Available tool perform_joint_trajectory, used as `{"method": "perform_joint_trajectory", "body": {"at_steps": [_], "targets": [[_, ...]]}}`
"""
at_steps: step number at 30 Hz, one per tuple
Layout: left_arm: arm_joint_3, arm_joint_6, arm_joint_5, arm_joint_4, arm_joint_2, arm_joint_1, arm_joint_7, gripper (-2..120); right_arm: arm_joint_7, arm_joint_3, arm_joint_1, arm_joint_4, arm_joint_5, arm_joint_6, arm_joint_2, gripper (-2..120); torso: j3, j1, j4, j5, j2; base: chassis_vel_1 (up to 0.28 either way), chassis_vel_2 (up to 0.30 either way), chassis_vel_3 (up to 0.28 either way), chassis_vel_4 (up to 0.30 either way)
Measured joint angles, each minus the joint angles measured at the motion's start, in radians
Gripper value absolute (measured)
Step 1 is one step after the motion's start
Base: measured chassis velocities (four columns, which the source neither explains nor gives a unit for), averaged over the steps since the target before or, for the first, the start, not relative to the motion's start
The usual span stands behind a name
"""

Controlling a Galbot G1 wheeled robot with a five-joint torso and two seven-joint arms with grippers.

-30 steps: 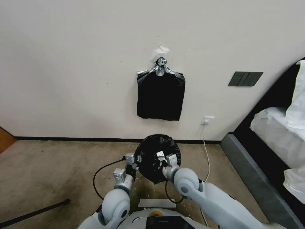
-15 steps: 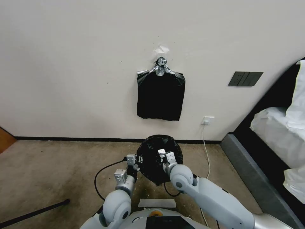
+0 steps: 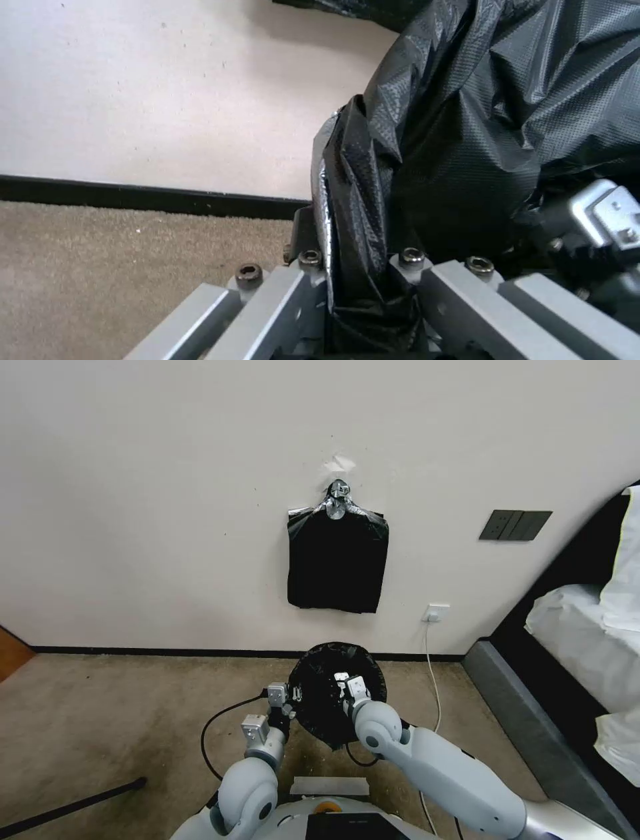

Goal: Place a trash bag onto the trash bin.

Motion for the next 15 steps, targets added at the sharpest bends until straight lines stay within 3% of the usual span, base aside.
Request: {"method": "perform_joint_trajectory", "body": {"at_steps": [15], "targets": [[-0.012,0.005,-0.008,-0.025,0.017,0.012,0.014,3,-0.007,-0.026,0.042,-0.061,0.009,-0.006,0.003,0,0.0,0.0,0.0,0.0,0.0,0.0,0.0,0.0,0.0]]}}
